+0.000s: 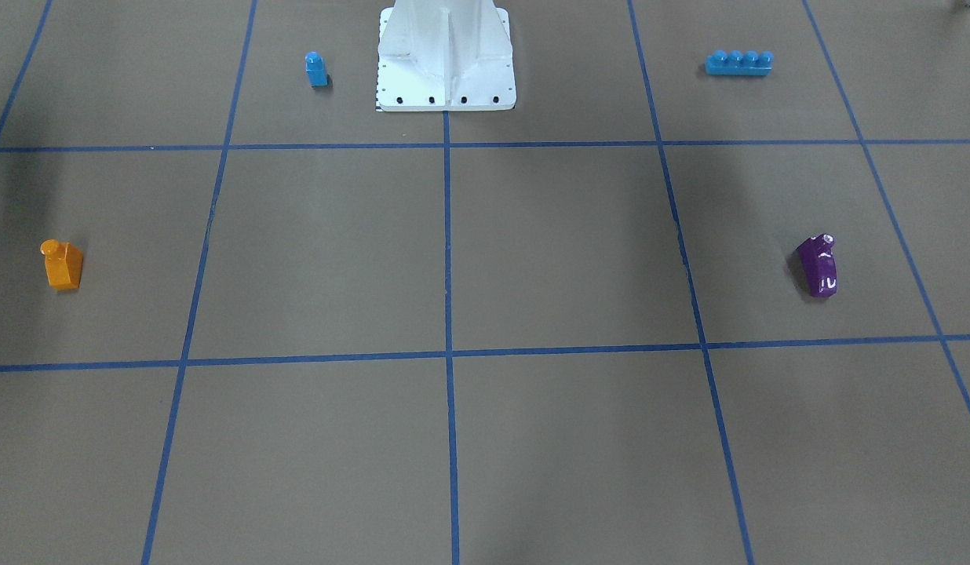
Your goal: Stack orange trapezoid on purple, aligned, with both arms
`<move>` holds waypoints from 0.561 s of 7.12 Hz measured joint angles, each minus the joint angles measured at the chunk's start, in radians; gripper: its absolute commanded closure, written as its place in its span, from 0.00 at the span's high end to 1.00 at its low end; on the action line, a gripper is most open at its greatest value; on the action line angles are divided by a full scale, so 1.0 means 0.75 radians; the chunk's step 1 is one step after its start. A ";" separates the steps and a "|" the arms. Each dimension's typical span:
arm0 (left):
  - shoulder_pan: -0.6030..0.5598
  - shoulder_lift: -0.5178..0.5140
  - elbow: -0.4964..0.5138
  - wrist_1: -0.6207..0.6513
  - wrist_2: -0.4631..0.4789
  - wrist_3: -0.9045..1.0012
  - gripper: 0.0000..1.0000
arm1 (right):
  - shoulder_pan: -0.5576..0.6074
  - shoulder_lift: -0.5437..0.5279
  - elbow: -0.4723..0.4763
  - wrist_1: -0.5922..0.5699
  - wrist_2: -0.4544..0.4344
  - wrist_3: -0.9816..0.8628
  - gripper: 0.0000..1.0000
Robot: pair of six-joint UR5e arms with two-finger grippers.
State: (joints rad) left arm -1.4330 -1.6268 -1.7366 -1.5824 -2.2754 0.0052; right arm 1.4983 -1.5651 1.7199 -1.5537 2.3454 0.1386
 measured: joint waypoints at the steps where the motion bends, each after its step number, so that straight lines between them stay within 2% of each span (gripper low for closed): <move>1: 0.058 0.003 -0.007 -0.058 -0.010 -0.153 1.00 | 0.000 0.013 0.004 0.007 0.001 0.007 1.00; 4: 0.288 0.086 0.026 -0.453 0.012 -0.706 1.00 | -0.002 0.019 -0.001 0.031 0.004 0.021 1.00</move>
State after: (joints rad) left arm -1.2170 -1.5621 -1.7173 -1.9220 -2.2662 -0.5240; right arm 1.4967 -1.5505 1.7191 -1.5305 2.3483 0.1544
